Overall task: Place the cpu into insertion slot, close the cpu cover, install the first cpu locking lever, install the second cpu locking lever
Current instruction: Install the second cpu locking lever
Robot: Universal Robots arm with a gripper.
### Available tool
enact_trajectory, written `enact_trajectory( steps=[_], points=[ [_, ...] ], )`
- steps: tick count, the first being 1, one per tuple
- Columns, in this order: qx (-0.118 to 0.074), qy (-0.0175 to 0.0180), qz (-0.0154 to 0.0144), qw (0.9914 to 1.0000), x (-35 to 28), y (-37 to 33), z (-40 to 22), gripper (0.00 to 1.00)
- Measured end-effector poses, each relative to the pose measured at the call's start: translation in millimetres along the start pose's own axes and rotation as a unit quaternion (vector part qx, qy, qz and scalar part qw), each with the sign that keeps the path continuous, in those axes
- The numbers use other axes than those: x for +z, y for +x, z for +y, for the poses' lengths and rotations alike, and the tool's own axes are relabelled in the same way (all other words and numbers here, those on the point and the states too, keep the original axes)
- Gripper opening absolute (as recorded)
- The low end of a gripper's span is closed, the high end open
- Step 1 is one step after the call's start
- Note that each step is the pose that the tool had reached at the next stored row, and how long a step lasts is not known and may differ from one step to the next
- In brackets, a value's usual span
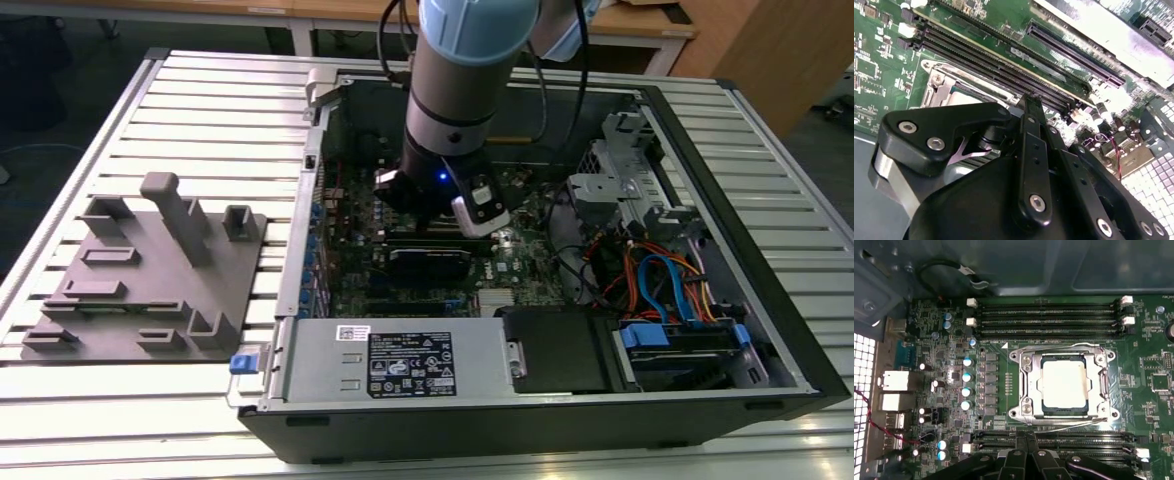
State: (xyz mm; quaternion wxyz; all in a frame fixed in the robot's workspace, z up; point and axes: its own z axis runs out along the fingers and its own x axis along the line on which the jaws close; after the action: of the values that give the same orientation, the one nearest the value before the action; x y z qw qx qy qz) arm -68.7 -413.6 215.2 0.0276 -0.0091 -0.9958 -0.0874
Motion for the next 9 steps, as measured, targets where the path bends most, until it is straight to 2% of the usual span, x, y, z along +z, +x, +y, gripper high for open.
enact_trajectory(
  steps=[4,9],
  points=[
    [0.0,-0.0063,0.0001,0.99998,0.1,0.1,0.0,0.1],
    [0.0,-0.0091,0.0001,0.99996,2.7,1.5,-3.9,0.1]
  ],
)
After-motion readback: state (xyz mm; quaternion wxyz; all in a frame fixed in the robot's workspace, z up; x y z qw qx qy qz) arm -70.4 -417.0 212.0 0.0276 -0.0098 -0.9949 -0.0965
